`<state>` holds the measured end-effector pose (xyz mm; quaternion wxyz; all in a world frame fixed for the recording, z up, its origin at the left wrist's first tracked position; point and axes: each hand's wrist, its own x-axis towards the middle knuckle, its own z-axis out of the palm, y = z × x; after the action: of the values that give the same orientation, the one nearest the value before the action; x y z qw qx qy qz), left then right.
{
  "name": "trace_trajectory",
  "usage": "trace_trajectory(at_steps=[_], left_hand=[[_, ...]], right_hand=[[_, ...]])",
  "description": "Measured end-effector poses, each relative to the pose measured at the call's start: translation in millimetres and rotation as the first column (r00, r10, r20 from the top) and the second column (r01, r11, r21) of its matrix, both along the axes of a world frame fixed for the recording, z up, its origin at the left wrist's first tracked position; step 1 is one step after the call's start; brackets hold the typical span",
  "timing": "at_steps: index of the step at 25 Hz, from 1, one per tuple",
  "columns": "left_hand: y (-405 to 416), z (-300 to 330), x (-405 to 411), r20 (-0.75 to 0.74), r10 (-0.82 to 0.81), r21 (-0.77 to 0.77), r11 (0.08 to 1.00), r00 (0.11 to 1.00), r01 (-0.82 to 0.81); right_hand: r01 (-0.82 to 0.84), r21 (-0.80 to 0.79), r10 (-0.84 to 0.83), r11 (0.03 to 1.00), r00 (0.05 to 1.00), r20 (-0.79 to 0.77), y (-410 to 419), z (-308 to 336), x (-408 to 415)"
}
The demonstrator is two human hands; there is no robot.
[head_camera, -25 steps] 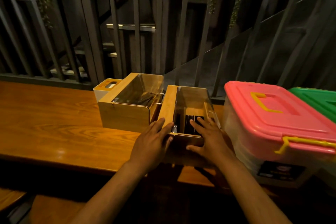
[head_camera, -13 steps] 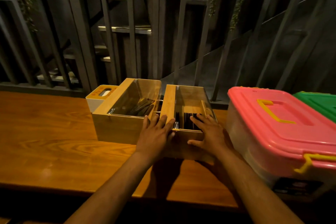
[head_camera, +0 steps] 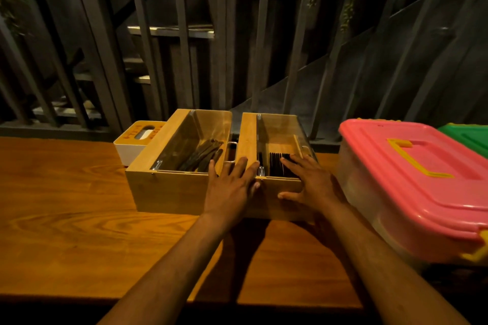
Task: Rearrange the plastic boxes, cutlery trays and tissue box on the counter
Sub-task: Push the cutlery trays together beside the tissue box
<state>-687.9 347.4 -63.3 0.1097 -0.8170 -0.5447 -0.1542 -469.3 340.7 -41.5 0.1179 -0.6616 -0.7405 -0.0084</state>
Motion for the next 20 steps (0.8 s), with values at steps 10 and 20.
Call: trace_trajectory(at_steps=[10,20], left_hand=[[-17.2,20.0,6.5,0.025,0.042,-0.157,0.987,0.999,-0.038],[-114.8,85.4,73.2,0.389,-0.222,0.031,0.973,0.894,0.228]], right_hand=[[0.172,-0.065,-0.167,0.983,0.983,0.075,-36.1,9.8,-28.6],[0.138,0.409,-0.008,0.902,0.953,-0.303,-179.1,120.2,72.3]])
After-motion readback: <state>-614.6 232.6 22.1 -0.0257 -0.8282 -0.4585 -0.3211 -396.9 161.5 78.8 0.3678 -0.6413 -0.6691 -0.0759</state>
